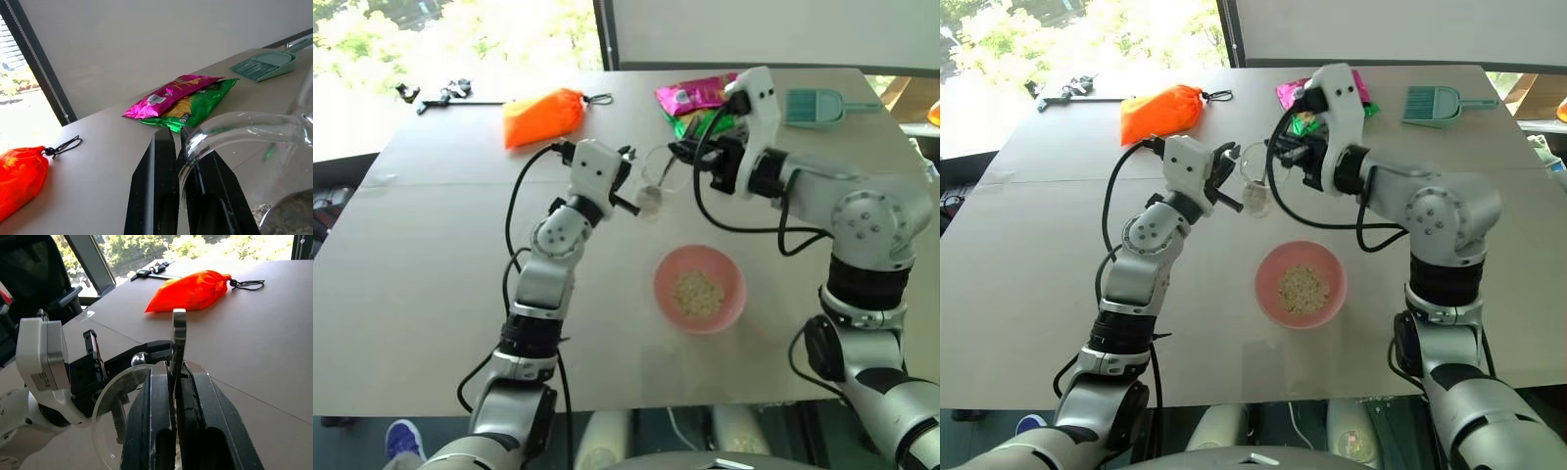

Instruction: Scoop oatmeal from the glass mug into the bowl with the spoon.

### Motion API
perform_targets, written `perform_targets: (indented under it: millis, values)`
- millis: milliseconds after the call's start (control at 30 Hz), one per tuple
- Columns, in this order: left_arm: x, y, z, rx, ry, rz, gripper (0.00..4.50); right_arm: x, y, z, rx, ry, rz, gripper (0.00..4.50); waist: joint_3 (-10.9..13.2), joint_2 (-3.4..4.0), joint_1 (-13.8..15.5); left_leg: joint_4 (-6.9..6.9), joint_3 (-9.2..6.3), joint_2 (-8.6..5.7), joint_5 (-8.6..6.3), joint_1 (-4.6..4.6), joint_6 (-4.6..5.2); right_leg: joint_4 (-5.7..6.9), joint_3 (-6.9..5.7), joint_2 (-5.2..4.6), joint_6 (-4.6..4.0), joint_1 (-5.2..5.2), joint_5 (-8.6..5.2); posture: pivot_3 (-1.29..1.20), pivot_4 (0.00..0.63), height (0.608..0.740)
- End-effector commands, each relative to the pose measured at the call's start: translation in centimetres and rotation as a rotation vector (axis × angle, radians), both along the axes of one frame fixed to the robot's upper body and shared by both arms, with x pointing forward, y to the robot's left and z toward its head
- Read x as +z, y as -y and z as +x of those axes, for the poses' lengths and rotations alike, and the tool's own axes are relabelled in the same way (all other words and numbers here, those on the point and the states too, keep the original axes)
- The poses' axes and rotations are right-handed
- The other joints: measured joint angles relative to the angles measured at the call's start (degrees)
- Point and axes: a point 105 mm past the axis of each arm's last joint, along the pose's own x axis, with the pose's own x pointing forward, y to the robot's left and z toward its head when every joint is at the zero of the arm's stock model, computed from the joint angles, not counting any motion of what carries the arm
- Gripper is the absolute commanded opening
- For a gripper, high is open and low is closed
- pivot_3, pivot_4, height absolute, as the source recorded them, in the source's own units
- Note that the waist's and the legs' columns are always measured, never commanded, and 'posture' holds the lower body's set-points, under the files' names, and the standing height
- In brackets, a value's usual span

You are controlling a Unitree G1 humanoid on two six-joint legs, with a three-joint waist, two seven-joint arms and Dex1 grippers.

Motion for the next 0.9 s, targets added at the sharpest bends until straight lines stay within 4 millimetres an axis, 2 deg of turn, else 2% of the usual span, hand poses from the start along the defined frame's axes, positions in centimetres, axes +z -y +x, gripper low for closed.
perform_targets:
  millis: [33,267,533,567,900]
  values:
    - [1.8,0.4,-0.6,-0.02,0.071,-0.018,0.09,2.0,0.7,0.2,-0.001,-0.065,0.111,0.0,0.0,0.0,-0.06,0.0,0.01,0.0,0.0,0.0,0.0,0.0,0.0,0.0,0.0,0.0,0.0,0.0,0.15,0.74]
    - [1.5,0.4,-0.7,-0.019,0.061,-0.02,0.09,3.1,2.1,1.0,-0.036,-0.175,0.219,0.0,-0.01,0.01,-0.11,-0.01,0.06,0.0,0.0,0.0,0.0,0.06,0.06,-0.01,0.0,-0.04,0.0,0.0,0.15,0.74]
    - [0.8,0.4,-0.7,-0.033,0.02,0.005,0.09,3.4,3.4,1.5,-0.078,-0.199,0.234,0.0,-0.01,0.02,-0.18,0.0,0.11,0.0,0.0,0.0,0.0,0.14,0.13,0.0,0.0,-0.07,0.0,0.0,0.15,0.74]
    - [0.7,0.4,-0.8,-0.035,0.014,0.004,0.09,3.4,3.5,1.6,-0.085,-0.199,0.234,0.0,-0.01,0.02,-0.19,0.0,0.14,0.0,0.0,0.0,0.0,0.44,0.17,-0.01,0.0,-0.11,0.0,0.0,0.15,0.74]
    - [0.2,0.6,-0.9,-0.046,-0.022,0.001,0.09,3.5,3.9,1.7,-0.088,-0.204,0.241,0.0,-0.01,0.02,-0.26,0.04,0.35,-0.01,0.01,-0.01,0.01,0.73,0.42,-0.02,0.0,-0.33,0.0,0.0,0.15,0.74]
